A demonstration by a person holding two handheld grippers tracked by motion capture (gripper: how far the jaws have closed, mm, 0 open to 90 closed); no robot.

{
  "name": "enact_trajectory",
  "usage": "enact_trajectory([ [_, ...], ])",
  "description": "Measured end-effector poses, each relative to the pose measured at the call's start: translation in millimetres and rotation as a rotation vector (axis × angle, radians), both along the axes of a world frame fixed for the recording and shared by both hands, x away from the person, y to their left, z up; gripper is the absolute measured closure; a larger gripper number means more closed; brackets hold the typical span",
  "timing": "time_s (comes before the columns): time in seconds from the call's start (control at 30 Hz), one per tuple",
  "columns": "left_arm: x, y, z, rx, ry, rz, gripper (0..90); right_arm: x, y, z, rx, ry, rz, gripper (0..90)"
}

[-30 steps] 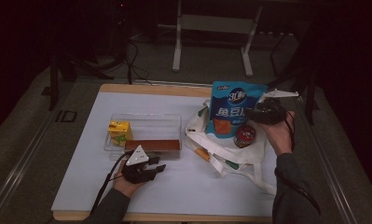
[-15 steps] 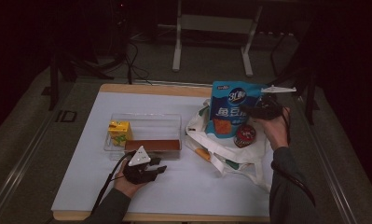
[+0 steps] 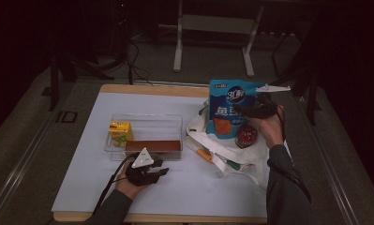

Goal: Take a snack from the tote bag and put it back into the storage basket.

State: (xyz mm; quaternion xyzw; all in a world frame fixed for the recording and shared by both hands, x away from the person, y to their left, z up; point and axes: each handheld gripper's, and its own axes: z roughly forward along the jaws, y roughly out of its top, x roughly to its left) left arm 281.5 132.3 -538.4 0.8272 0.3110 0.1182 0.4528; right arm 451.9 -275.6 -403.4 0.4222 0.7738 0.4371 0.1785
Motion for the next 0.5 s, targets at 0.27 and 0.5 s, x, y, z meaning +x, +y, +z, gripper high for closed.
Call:
enact_trajectory([
  [0.27, -0.4, -1.6, -0.4, 0.007, 0.002, -0.002, 57.2, -5.0, 9.7, 4.3, 0.045, -0.027, 0.096, 46.0],
  [0.5, -0.4, -1.9, -0.5, 0.006, 0.003, -0.004, 56.9, -5.4, 15.1, 15.6, 0.099, -0.065, 0.160, 48.7],
])
